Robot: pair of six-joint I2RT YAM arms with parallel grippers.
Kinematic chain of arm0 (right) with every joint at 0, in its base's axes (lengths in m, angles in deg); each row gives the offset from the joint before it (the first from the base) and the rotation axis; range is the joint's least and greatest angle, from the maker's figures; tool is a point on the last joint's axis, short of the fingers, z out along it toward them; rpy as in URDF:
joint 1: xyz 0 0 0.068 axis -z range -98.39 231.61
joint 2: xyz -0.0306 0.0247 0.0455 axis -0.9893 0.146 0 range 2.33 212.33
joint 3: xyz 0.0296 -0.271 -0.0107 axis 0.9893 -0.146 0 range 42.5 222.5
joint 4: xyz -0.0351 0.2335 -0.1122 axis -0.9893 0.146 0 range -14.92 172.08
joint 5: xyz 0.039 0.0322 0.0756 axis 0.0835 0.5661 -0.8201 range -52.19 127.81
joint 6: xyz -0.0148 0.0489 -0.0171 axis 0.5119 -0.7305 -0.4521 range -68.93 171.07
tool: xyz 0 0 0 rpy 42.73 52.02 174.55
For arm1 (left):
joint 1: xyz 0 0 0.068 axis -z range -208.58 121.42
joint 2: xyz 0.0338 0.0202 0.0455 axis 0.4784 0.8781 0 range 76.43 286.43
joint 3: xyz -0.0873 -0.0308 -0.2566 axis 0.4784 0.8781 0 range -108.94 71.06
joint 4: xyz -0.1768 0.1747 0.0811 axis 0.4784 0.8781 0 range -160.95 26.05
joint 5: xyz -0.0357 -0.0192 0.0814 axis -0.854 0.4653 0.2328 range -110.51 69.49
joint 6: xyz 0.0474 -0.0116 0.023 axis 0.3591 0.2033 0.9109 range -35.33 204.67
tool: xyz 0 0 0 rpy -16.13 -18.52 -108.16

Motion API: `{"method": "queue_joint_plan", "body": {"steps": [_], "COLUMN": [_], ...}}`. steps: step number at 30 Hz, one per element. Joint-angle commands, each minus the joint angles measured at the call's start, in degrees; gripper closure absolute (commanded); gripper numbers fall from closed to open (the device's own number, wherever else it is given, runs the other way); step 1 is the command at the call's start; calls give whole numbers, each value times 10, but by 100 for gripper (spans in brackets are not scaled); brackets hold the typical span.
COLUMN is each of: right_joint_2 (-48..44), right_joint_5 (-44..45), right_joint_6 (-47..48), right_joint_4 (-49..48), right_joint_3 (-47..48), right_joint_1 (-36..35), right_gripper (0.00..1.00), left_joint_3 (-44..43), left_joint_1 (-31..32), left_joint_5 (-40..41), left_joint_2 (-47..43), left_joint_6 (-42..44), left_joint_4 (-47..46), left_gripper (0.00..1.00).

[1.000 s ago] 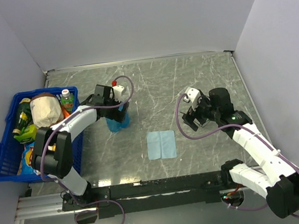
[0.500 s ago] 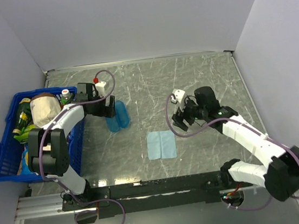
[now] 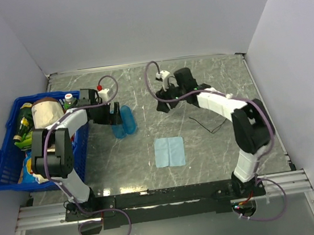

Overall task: Organize the sunglasses
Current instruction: Close the opened sunglasses case at the center of the board.

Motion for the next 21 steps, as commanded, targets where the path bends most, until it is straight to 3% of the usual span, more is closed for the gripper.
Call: {"method": "queue_joint_plan", "body": {"steps": [1,10,21], "right_joint_2": [61,177,248], "right_joint_5": [12,96,71], "right_joint_6": [-52,-84,-130], "right_joint_4": [1,65,91], "right_joint_3": [90,209,259], "right_joint_1": [-31,-72,-85], "right_gripper": [34,35,37], "left_joint_3": [2,1,6], "left_joint_1": [-9,-15,-29], "left_joint_5": [-36,-84,-58], "left_joint_2": [3,22,28], "left_joint_6": [-7,-3,-17], "left_joint_4": [-9,2,-10], "left_gripper": [4,4,3]}}
